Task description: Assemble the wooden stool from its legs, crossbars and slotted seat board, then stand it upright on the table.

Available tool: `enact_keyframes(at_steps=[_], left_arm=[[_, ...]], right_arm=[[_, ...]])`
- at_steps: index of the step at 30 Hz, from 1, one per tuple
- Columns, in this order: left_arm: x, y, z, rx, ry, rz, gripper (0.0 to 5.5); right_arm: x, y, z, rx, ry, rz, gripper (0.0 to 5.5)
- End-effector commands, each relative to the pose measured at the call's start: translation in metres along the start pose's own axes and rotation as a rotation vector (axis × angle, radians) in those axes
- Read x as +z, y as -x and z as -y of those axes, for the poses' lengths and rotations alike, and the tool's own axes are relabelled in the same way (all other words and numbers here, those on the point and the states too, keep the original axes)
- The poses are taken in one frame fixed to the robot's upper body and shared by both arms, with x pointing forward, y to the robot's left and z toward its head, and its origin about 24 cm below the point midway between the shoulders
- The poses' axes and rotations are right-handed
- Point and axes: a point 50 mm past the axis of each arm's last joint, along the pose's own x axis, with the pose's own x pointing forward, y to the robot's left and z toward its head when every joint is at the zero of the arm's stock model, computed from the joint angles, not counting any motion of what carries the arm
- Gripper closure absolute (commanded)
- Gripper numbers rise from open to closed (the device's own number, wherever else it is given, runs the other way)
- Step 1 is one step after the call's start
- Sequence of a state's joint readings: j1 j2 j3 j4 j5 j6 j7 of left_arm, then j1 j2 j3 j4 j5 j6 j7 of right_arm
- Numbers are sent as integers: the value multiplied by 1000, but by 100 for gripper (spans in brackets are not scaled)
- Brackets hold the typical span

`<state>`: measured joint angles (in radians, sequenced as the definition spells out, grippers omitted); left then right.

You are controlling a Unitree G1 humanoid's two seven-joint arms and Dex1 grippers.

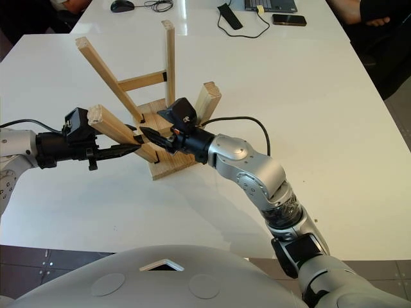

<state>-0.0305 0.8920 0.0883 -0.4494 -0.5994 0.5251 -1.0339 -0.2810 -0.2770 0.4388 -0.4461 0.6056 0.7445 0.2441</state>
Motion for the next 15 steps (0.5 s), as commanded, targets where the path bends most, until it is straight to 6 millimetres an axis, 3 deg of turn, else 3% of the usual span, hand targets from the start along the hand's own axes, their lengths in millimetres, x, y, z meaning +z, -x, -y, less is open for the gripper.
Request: enact_keyframes(at_steps=[1, 5, 9, 12, 15], left_arm=[[-7, -5, 4, -34, 5, -44, 346], [-26, -8, 15, -66, 48, -106, 346], [-33, -9, 12, -35, 68, -148, 346], [-33, -10, 9, -27, 65, -164, 346], [-33, -9, 8, -32, 71, -174, 346]], right_arm=[[-18, 8, -1, 37, -78, -74, 253], [49, 24, -10, 123, -46, 238, 253], [110, 64, -8, 133, -35, 528, 253], [135, 109, 16, -26, 14, 643, 253], [133, 154, 57, -326, 51, 620, 253]])
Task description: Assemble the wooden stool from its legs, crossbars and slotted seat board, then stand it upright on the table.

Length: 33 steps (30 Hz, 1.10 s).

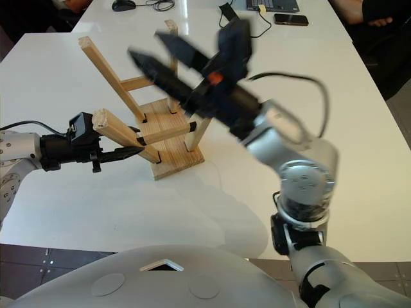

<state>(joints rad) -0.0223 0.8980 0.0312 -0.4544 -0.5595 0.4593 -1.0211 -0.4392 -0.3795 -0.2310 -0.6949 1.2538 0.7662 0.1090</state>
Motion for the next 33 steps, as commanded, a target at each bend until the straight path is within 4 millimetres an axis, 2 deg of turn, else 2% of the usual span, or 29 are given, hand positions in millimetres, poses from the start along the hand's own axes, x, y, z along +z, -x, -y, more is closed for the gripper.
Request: enact_keyframes(at_steps=[1, 4, 6, 8, 9, 10, 12, 13, 15, 16, 17, 19, 20, 21, 22, 25, 27, 29, 33], left_arm=[[-30, -2, 5, -19, 122, -164, 346], [-33, -1, 4, -36, 115, -197, 346], [-33, -2, 4, -45, 109, -203, 346], [-31, -3, 1, -49, 101, -201, 346], [-30, -3, -1, -51, 98, -200, 346], [-29, -3, -2, -54, 92, -200, 346], [-28, -3, -4, -57, 88, -201, 346], [-27, -4, -4, -60, 85, -199, 346], [-24, -9, -4, -77, 81, -190, 346], [-22, -13, -3, -96, 72, -185, 346], [-19, -18, -3, -114, 59, -179, 346], [-12, -27, -2, -153, 36, -158, 346], [-8, -31, -3, -166, 27, -147, 346], [-6, -33, -2, -174, 22, -136, 346], [-4, -35, -2, -178, 19, -130, 346], [-7, -36, -2, -160, 33, -131, 346], [-13, -33, -2, -141, 50, -143, 346], [-18, -29, -4, -122, 63, -155, 346], [-22, -24, -8, -87, 78, -165, 346]], right_arm=[[34, 55, 58, -392, 179, -28, 253], [16, 109, 110, -779, 350, -250, 253], [-4, 133, 130, -921, 464, -414, 253], [-22, 141, 139, -974, 544, -500, 253], [-31, 137, 140, -974, 562, -520, 253], [-43, 122, 137, -926, 587, -536, 253], [-67, 88, 122, -785, 603, -543, 253], [-85, 58, 103, -668, 578, -531, 253], [-113, -5, 47, -421, 423, -435, 253], [-119, -38, 8, -279, 292, -358, 253], [-118, -59, -23, -173, 181, -296, 253], [-113, -77, -64, -39, 43, -253, 253], [-112, -78, -71, -10, 14, -256, 253], [-113, -76, -71, -12, 15, -271, 253], [-115, -72, -64, -43, 20, -291, 253], [-123, -48, -22, -214, 114, -383, 253], [-123, -18, 12, -362, 196, -441, 253], [-115, 18, 45, -519, 276, -487, 253], [-82, 72, 88, -741, 453, -530, 253]])
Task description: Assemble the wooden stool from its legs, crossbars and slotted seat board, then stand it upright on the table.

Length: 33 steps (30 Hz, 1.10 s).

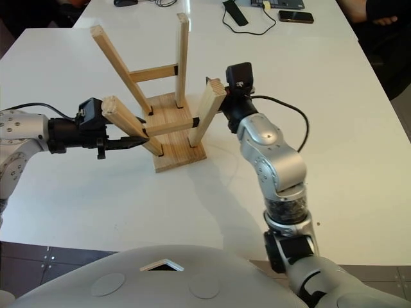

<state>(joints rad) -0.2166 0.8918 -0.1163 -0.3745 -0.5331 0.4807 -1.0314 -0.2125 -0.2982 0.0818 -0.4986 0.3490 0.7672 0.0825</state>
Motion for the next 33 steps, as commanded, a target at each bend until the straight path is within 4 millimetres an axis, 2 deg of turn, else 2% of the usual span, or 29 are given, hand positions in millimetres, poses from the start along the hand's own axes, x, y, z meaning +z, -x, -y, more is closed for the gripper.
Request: enact_keyframes(at_steps=[1, 3, 5, 7, 9, 11, 13, 14, 16, 19, 21, 27, 32, 33], left_arm=[[-34, -2, 8, -19, 131, -140, 346], [-35, 2, 7, 2, 142, -140, 346], [-35, 3, 5, 9, 145, -139, 346], [-33, 4, 3, 11, 143, -136, 346], [-30, 1, 2, 4, 136, -125, 346], [-24, -11, 3, -31, 123, -98, 346], [-14, -26, 8, -83, 109, -57, 346], [-8, -30, 11, -110, 104, -35, 346], [-3, -32, 13, -125, 104, -16, 346], [-7, -27, 8, -82, 113, -20, 346], [-9, -25, 7, -67, 113, -19, 346], [-11, -22, 11, -93, 100, -22, 346], [-26, -15, 18, -89, 80, -82, 346], [-27, -13, 18, -80, 78, -87, 310]], right_arm=[[-1, 25, 66, -235, 134, -25, 253], [5, 27, 74, -280, 186, -9, 253], [8, 19, 59, -228, 212, 11, 253], [8, 4, 24, -120, 201, 38, 253], [11, -16, -31, 58, 78, 72, 253], [25, -29, -88, 219, -93, 110, 253], [47, -33, -121, 319, -223, 153, 253], [56, -32, -128, 346, -270, 169, 253], [60, -28, -125, 351, -292, 173, 253], [39, -24, -99, 252, -255, 98, 253], [28, -19, -88, 217, -239, 60, 253], [25, -6, -87, 257, -181, 46, 253], [16, -4, -62, 180, -103, 25, 253], [13, -3, -56, 164, -95, 18, 253]])
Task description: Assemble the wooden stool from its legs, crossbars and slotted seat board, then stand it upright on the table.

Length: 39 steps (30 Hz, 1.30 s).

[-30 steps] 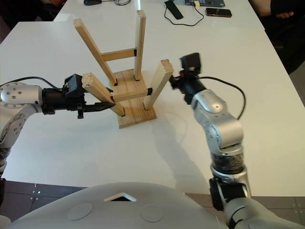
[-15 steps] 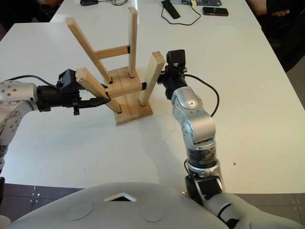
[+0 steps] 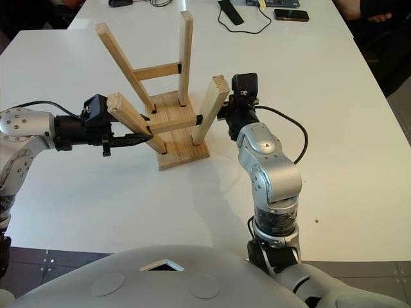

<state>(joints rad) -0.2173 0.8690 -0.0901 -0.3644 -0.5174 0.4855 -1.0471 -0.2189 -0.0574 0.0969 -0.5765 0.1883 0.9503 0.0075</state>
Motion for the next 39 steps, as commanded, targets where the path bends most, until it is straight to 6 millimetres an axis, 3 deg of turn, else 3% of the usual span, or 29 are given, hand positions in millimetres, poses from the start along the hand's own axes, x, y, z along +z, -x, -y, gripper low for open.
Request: enact_keyframes(at_steps=[1, 8, 18, 21, 25, 29, 32, 36, 39], left_arm=[[-28, -14, 20, -90, 70, -103, 306], [-24, -7, -3, 16, -8, -81, 189], [-41, 7, -6, -53, -23, -17, 189], [-44, 20, -4, -47, -29, -20, 189], [-48, 54, -3, 40, 25, -6, 189], [-48, 83, -20, 222, 77, 11, 189], [-32, 87, -41, 331, 123, 129, 207], [34, 83, -54, 317, 184, 492, 264], [72, 83, -58, 300, 218, 651, 302]], right_arm=[[8, 5, -23, 236, 9, 49, 253], [-2, 11, 8, 156, 42, 17, 253], [-40, 16, 19, 146, 58, -122, 253], [-46, 18, 23, 139, 64, -136, 253], [-50, 21, 36, 92, 76, -142, 253], [-51, 25, 44, 56, 72, -140, 253], [-51, 25, 47, 36, 74, -134, 253], [-47, 21, 47, 38, 86, -116, 253], [-45, 19, 47, 38, 88, -110, 253]])
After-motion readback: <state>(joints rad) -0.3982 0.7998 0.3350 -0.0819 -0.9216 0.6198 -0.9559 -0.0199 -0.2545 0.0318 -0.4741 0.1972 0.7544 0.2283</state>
